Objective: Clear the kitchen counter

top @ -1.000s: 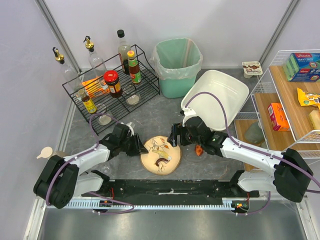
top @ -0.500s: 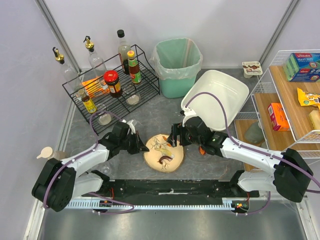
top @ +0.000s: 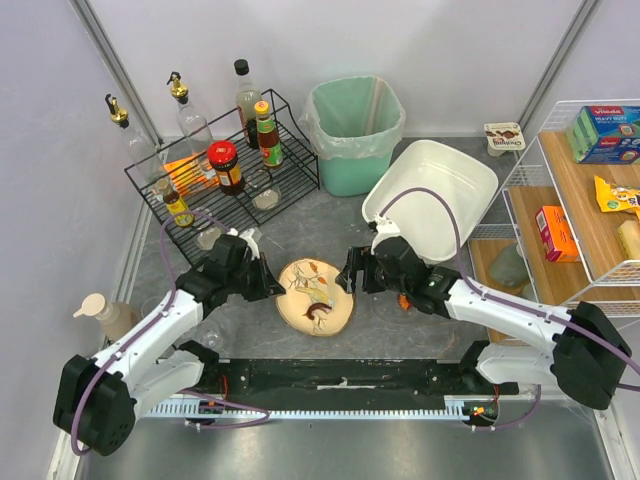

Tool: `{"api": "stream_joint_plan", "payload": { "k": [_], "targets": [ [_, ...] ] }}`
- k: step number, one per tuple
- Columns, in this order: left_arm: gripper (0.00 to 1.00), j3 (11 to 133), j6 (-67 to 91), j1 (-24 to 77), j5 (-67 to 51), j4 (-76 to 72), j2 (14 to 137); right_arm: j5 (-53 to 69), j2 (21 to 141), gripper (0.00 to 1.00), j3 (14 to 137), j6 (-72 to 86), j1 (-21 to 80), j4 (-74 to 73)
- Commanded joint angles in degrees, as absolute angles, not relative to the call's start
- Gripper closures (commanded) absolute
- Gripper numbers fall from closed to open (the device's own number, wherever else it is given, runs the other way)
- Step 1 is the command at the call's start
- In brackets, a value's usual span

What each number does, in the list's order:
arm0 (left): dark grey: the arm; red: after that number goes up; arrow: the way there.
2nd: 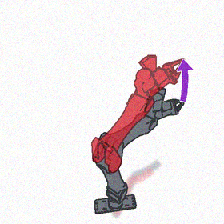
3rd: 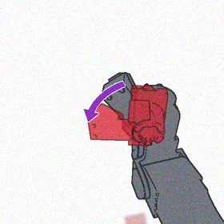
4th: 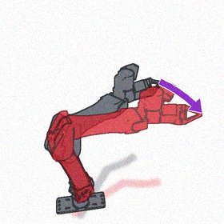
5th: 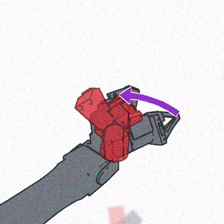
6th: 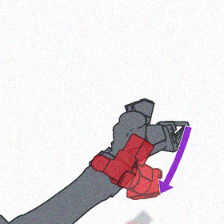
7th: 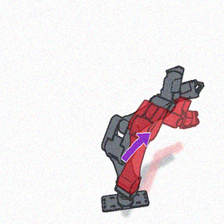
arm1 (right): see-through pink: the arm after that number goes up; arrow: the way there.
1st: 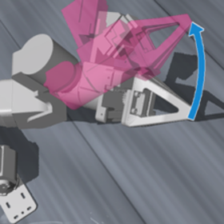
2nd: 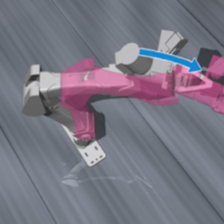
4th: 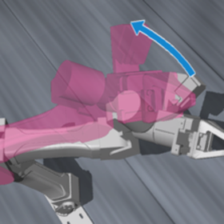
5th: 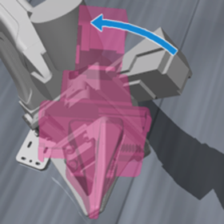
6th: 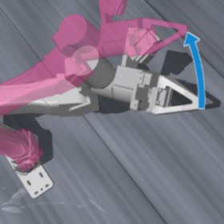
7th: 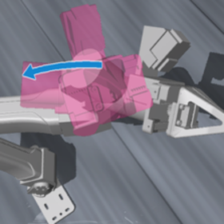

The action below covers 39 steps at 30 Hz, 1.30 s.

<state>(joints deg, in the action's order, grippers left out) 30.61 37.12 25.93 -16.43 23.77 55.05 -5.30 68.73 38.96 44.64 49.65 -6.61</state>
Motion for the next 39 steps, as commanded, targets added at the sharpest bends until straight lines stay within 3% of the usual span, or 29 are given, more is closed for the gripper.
{"api": "stream_joint_plan", "payload": {
  "k": [1, 12, 17, 26, 31, 39],
  "targets": [
    [0.98, 36.6, 37.0, 23.7, -24.3, 19.8, 52.1, -7.7, 65.7, 0.13, 36.8, 49.0, 49.7, -3.3],
    [0.98, 42.8, 38.3, 18.2, -35.4, 19.8, 50.0, -5.2, 60.8, 0.15, 34.5, 55.7, 49.6, 1.6],
    [0.98, 45.5, 38.6, 16.9, -38.1, 20.4, 49.5, -4.7, 58.5, 0.26, 34.9, 59.2, 49.6, 3.7],
    [0.98, 46.1, 38.8, 15.3, -41.2, 20.0, 49.1, -7.1, 53.3, 0.6, 33.9, 62.0, 49.4, 5.6],
    [0.98, 46.7, 39.0, 14.9, -42.5, 19.7, 49.6, -5.4, 54.6, 0.67, 35.0, 62.5, 49.3, 5.7],
    [0.98, 47.0, 38.8, 14.9, -44.8, 19.0, 49.7, -3.3, 57.3, 0.69, 36.7, 62.1, 49.3, 7.0]
  ]
}}
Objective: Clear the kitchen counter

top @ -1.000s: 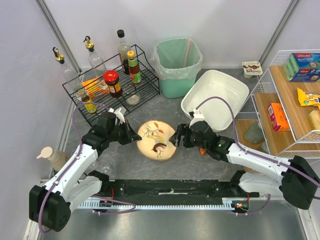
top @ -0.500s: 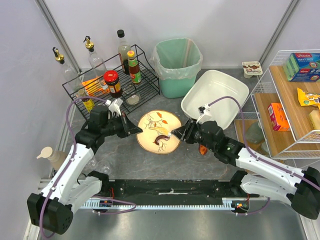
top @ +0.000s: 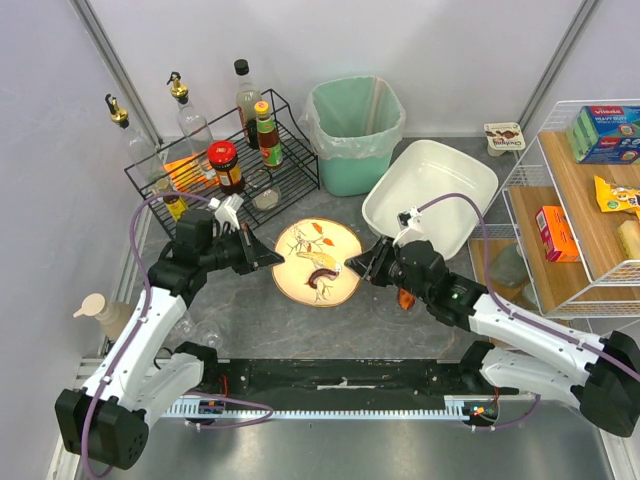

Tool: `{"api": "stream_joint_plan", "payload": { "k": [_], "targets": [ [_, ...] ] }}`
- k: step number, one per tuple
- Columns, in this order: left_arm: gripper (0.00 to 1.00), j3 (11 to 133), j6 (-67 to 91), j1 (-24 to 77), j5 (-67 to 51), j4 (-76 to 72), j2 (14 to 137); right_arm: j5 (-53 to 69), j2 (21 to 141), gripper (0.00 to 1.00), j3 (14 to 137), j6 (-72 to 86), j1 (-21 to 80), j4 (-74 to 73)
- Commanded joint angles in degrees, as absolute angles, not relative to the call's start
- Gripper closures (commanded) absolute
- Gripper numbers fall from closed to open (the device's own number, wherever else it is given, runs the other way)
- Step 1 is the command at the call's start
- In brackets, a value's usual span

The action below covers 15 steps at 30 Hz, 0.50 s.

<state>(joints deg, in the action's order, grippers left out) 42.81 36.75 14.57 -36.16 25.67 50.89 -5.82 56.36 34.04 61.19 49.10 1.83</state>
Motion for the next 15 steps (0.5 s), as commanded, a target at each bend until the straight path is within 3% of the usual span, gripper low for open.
{"api": "stream_joint_plan", "payload": {
  "k": [1, 3, 5, 8, 15],
  "targets": [
    [0.98, 46.9, 38.8, 14.9, -45.3, 19.0, 49.7, -2.9, 57.7, 0.7, 36.9, 62.1, 49.3, 7.1],
    [0.98, 46.9, 38.7, 14.9, -45.4, 19.1, 50.1, -2.2, 58.4, 0.77, 37.3, 62.2, 49.3, 7.4],
    [0.98, 47.1, 38.2, 14.9, -45.2, 19.8, 50.6, -1.8, 59.3, 1.0, 38.2, 62.4, 49.3, 6.9],
    [0.91, 48.1, 36.8, 14.8, -41.8, 22.6, 51.2, -1.1, 59.9, 1.0, 39.5, 62.7, 49.3, 6.2],
    [0.28, 51.2, 30.7, 14.8, -26.0, 31.4, 50.5, -2.9, 59.9, 1.0, 44.0, 66.5, 49.3, 0.6]
  ]
}}
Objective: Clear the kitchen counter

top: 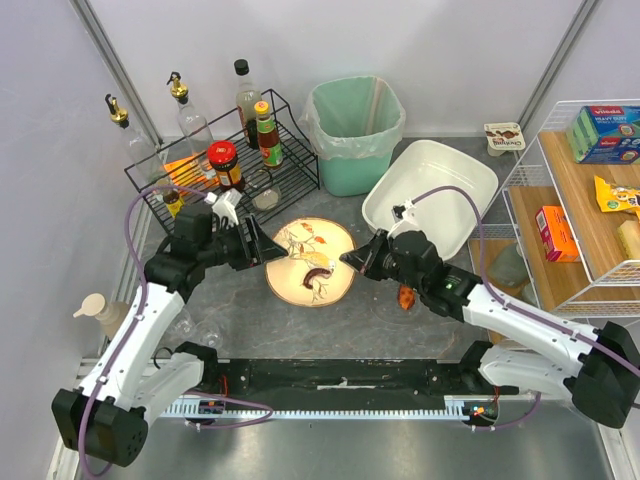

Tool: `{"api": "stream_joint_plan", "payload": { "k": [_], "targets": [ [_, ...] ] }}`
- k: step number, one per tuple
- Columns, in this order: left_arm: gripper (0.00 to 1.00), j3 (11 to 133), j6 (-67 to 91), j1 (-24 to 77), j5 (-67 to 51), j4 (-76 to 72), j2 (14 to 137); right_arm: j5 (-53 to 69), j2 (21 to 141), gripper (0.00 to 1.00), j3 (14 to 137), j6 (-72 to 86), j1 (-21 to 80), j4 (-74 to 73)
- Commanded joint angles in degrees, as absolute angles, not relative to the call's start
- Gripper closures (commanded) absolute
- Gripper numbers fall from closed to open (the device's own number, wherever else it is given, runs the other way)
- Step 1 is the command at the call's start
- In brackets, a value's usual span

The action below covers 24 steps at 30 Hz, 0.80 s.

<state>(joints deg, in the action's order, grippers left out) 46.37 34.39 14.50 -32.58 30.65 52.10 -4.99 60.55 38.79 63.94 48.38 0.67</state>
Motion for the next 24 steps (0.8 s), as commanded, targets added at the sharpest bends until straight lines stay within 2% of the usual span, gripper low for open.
{"api": "stream_joint_plan", "payload": {
  "k": [1, 4, 7, 15, 24],
  "targets": [
    [0.24, 51.3, 29.8, 14.8, -22.8, 32.0, 49.9, -2.9, 60.1, 1.0, 44.6, 67.1, 49.3, 0.1],
    [0.16, 52.3, 27.8, 14.9, -12.4, 34.6, 47.3, -2.7, 60.6, 1.0, 45.9, 69.5, 49.3, 0.1],
    [0.14, 54.1, 26.0, 14.8, -5.9, 36.5, 44.8, -2.7, 62.0, 1.0, 48.0, 71.4, 49.3, 0.6],
    [0.14, 57.7, 23.2, 14.9, -4.0, 38.4, 38.5, -7.5, 67.6, 1.0, 58.1, 75.2, 49.3, 1.1],
    [0.14, 61.7, 20.7, 14.9, -4.1, 41.7, 37.2, -20.3, 76.1, 1.0, 74.1, 74.5, 46.8, 0.1]
  ]
}}
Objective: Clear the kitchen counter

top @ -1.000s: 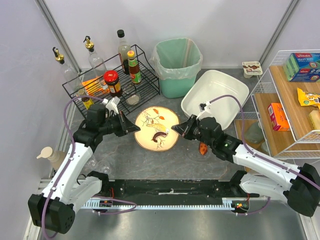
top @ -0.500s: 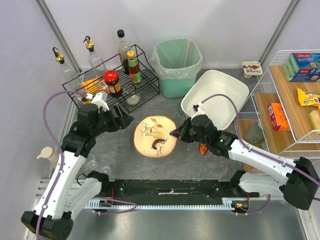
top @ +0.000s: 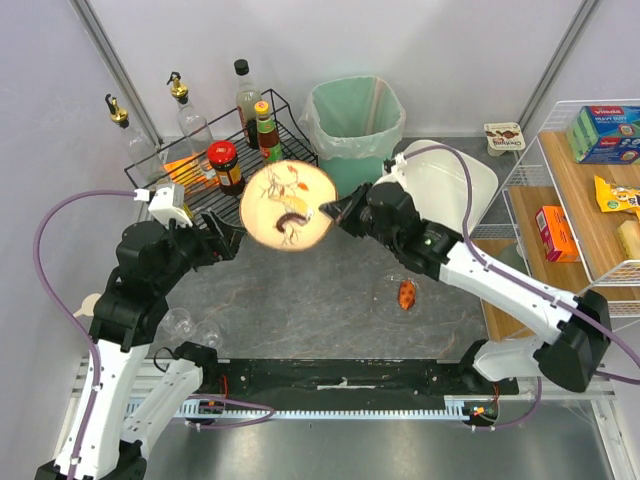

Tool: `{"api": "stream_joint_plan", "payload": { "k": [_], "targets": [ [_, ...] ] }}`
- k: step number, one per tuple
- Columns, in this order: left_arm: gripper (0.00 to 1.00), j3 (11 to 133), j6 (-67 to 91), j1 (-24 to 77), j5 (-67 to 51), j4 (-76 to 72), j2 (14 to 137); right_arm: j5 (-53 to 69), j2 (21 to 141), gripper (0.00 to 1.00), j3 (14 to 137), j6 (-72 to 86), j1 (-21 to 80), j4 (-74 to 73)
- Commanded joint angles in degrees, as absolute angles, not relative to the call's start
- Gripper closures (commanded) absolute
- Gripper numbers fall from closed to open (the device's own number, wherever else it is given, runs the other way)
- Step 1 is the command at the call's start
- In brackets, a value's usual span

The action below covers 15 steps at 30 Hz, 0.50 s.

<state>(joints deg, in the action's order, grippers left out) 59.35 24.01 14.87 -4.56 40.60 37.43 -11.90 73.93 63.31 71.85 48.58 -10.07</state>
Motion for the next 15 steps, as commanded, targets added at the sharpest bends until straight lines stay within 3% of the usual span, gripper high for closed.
{"api": "stream_joint_plan", "payload": {
  "k": [1, 7, 15],
  "targets": [
    [0.14, 61.9, 20.7, 14.9, -4.2, 41.7, 37.1, -21.8, 77.7, 1.0, 76.5, 73.6, 46.5, 0.1],
    [0.14, 62.2, 20.6, 14.9, -5.9, 41.9, 37.9, -28.5, 85.3, 1.0, 90.0, 72.1, 41.7, -3.1],
    [0.14, 61.5, 20.9, 14.9, -6.6, 42.0, 38.3, -33.3, 89.9, 1.0, 98.0, 72.0, 33.9, -3.8]
  ]
}}
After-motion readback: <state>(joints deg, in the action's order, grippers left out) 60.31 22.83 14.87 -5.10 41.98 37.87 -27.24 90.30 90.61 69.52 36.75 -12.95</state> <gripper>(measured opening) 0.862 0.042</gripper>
